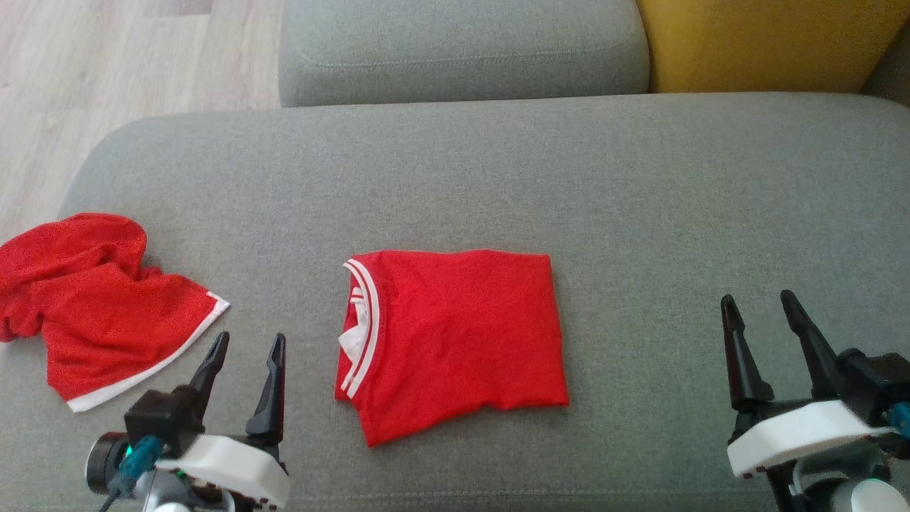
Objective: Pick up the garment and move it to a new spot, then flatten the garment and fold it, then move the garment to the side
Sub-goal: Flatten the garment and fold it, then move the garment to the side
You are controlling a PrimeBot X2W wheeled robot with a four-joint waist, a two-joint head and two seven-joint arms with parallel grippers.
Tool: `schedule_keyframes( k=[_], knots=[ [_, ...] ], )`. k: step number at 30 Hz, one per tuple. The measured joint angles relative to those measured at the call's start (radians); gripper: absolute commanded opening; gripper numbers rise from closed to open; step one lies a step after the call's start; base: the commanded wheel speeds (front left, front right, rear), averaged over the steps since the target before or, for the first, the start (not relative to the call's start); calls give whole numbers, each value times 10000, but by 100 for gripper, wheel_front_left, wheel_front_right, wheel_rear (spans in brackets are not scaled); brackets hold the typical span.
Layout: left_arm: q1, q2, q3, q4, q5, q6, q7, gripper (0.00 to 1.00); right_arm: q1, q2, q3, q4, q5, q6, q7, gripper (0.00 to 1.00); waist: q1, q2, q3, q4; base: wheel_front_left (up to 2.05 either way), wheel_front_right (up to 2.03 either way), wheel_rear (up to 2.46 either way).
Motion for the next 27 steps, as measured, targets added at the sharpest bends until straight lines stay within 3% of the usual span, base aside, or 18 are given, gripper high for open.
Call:
schedule_keyframes(
  k=[27],
  knots=[
    [206, 251, -63, -217, 40, 274, 121, 100, 321, 165, -63, -274, -142, 0, 265, 100, 0, 0, -245, 10, 0, 0, 0]
  ],
)
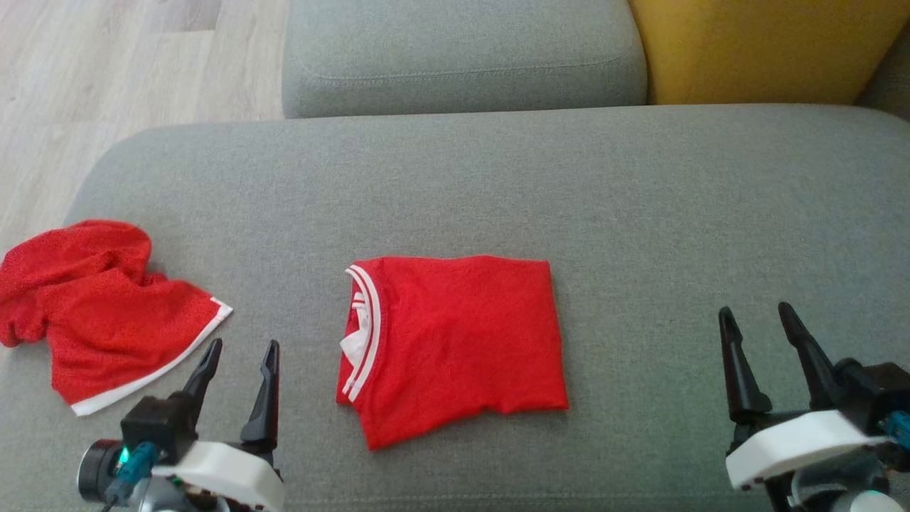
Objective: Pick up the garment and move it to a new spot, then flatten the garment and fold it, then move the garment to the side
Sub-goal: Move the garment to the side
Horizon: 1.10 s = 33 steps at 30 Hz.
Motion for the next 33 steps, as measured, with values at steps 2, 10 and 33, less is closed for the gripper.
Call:
schedule_keyframes(
  k=[2, 10, 33],
  knots=[
    [-1, 2, -6, -29, 0, 0, 0, 100, 0, 2, 2, 6, 0, 0, 0, 100, 0, 0, 8, -2, 0, 0, 0],
    [-2, 6, -44, -36, -58, 42, 0, 100, -1, 10, 21, 146, 109, 0, 0, 100, 0, 0, 18, 9, 0, 0, 0],
    [-1702, -255, -412, 391, -82, -479, -466, 100, -3196, 0, 2196, 5411, 2038, 0, 441, 100, 1, 0, 1606, 1353, 0, 0, 0]
  ],
)
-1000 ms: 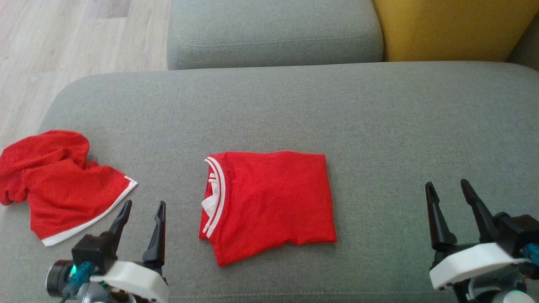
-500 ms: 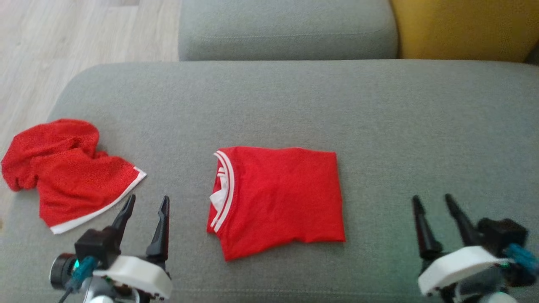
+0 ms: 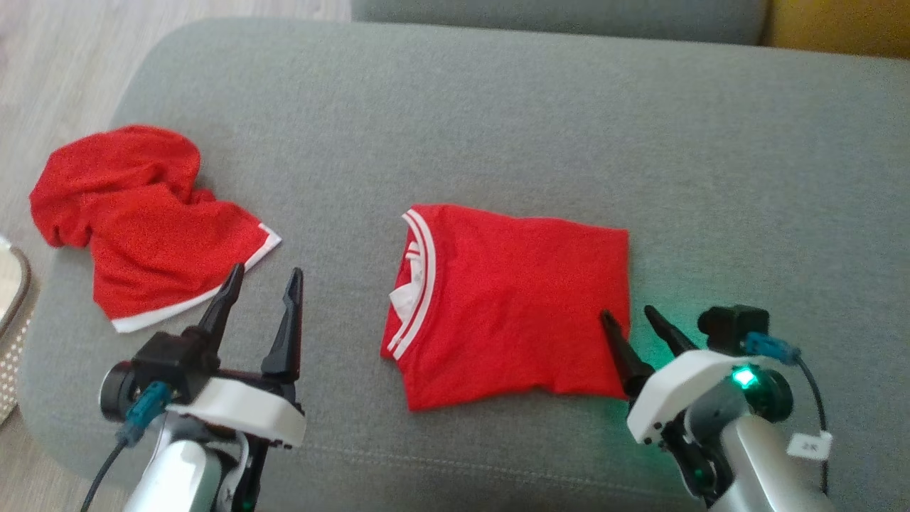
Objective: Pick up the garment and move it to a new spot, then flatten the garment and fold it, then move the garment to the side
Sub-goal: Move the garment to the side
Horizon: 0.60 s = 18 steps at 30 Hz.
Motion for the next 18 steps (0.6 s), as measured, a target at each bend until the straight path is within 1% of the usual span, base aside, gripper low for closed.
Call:
schedule_keyframes(
  k=[4, 7, 8, 9, 10, 15, 18],
  knots=[
    [-225, -128, -8, 119, 2, -77, -82, 100, -515, -21, 314, 899, 297, 0, 265, 100, 0, 0, 347, 175, 0, 0, 0],
    [-392, -157, 6, 228, 12, -79, -130, 100, -864, -35, 543, 1097, 506, 0, 305, 100, 0, 0, 550, 205, 0, 0, 0],
    [-427, -167, 17, 255, 15, -81, -157, 100, -1011, -48, 665, 1187, 596, 0, 311, 51, 1, 0, 589, 182, 0, 0, 0],
    [-441, -178, 21, 291, 15, -100, -165, 100, -1131, -52, 757, 1262, 665, 0, 318, 11, 1, 0, 602, 144, 0, 0, 0],
    [-443, -190, 21, 324, 15, -134, -165, 100, -1219, -52, 825, 1329, 715, 0, 318, 0, 0, 0, 606, 103, 0, 0, 0],
    [-453, -228, 48, 345, 42, -159, -167, 100, -1384, -52, 984, 1584, 721, 0, 180, 0, 0, 0, 666, -99, 0, 0, 0],
    [-518, -232, 113, 339, 59, -167, -173, 100, -1639, -33, 1041, 1707, 476, 0, 61, 0, 0, 0, 737, -328, 0, 0, 0]
  ],
)
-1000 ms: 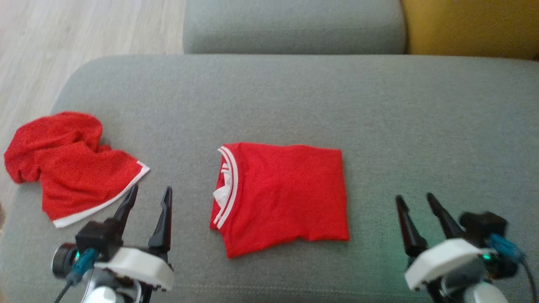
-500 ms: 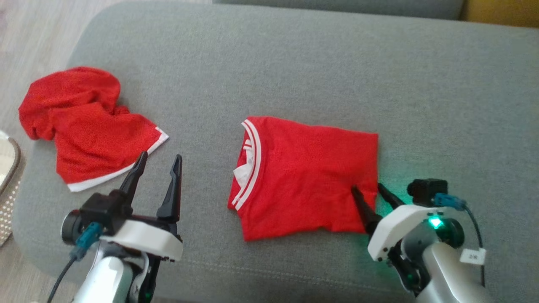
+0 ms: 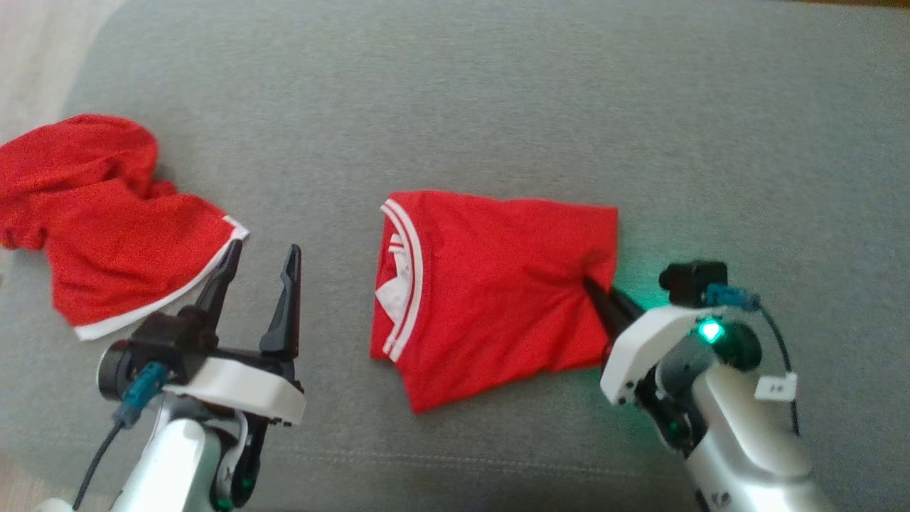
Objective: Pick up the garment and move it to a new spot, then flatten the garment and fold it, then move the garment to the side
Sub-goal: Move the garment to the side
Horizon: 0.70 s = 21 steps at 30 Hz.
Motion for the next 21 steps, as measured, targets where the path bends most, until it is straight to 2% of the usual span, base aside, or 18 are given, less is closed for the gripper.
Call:
schedule_keyframes(
  k=[5, 15, 19, 21],
  knots=[
    [-118, 2, 155, -92, 56, -44, -8, 100, -605, -291, -144, -31, -399, 0, -63, 0, 0, 0, 134, -576, 0, 0, 0],
    [-591, 96, 341, -395, 311, -157, -8, 100, -1716, -2479, -1346, -439, -777, 0, 267, 0, 0, 0, 698, -1903, 0, 0, 0],
    [-938, 121, 322, -495, 332, -263, -10, 100, -2432, -3283, -2150, -420, -842, 0, 518, 0, 0, 0, 1162, -2329, 0, 0, 0],
    [-1061, 144, 297, -518, 420, -347, -8, 100, -2703, -3478, -2426, -372, -769, 0, 543, 0, 1, 0, 1369, -2432, 0, 0, 0]
  ],
)
